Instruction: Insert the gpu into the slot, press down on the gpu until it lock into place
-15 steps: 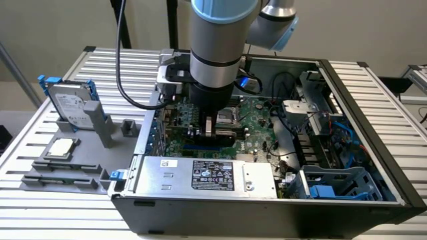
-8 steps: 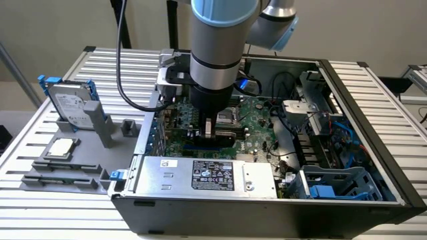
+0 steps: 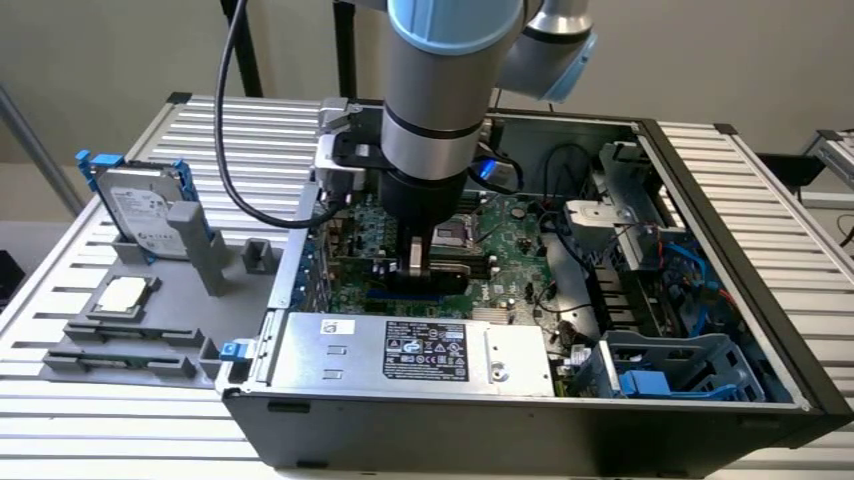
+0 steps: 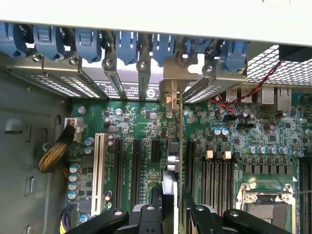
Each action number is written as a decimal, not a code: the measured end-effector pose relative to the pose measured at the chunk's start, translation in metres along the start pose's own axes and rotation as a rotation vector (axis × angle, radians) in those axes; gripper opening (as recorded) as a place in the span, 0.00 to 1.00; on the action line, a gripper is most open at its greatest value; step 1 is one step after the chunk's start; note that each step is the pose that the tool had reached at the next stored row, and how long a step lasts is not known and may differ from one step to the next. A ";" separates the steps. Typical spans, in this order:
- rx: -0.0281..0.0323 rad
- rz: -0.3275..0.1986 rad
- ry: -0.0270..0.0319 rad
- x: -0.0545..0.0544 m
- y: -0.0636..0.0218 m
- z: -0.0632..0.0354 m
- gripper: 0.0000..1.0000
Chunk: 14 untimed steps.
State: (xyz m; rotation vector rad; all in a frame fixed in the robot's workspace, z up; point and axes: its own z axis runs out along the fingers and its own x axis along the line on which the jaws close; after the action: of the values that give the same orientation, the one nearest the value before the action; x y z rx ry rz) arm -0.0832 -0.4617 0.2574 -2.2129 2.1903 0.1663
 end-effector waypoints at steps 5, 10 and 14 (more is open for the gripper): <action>-0.0017 0.000 0.0004 0.000 -0.0016 0.0001 0.27; -0.0100 0.001 0.0001 0.000 -0.0023 0.0006 0.27; -0.0169 0.002 0.0000 0.000 -0.0025 0.0011 0.27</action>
State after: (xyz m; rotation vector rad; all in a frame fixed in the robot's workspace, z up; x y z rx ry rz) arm -0.0808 -0.4616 0.2561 -2.2198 2.1989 0.1856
